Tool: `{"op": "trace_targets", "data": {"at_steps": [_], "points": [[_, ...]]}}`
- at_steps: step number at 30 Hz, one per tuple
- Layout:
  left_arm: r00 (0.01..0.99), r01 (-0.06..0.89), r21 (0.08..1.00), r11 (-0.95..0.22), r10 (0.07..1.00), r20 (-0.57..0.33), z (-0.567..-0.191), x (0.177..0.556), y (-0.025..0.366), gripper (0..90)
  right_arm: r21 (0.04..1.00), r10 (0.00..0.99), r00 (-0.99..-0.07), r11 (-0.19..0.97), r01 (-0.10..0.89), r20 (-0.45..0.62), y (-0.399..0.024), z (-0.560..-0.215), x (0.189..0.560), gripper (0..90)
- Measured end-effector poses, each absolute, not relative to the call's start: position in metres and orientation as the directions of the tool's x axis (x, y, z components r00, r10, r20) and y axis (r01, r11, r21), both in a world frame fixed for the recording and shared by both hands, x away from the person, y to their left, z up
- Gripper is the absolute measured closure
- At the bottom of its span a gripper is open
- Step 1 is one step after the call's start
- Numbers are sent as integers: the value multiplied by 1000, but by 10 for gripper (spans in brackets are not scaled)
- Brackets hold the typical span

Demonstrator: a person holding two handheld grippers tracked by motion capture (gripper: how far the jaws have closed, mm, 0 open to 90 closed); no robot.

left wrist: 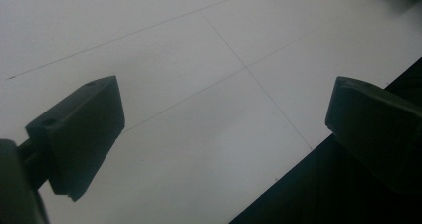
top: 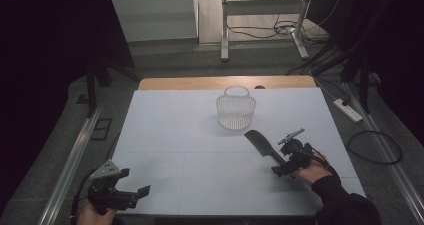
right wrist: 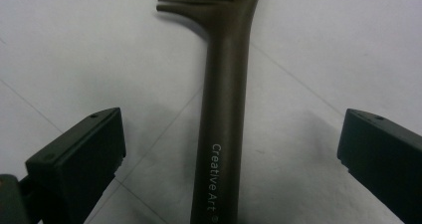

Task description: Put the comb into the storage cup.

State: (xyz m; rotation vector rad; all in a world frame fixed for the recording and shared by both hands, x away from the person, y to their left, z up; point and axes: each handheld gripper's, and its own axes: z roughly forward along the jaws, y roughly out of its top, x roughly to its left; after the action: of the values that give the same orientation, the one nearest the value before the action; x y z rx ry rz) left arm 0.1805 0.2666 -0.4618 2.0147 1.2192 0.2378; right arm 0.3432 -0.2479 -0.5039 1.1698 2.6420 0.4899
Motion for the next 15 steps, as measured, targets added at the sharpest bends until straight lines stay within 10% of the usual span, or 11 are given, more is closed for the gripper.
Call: {"op": "trace_targets", "data": {"at_steps": [11,15], "points": [[530,682,681,-265,822,-211,-462,181,267,28,329,757,-653,627,707,-40,-247,-510,346,0],[530,683,680,-265,821,-212,-462,181,267,28,315,757,-652,628,711,-37,-246,-504,346,131]]}}
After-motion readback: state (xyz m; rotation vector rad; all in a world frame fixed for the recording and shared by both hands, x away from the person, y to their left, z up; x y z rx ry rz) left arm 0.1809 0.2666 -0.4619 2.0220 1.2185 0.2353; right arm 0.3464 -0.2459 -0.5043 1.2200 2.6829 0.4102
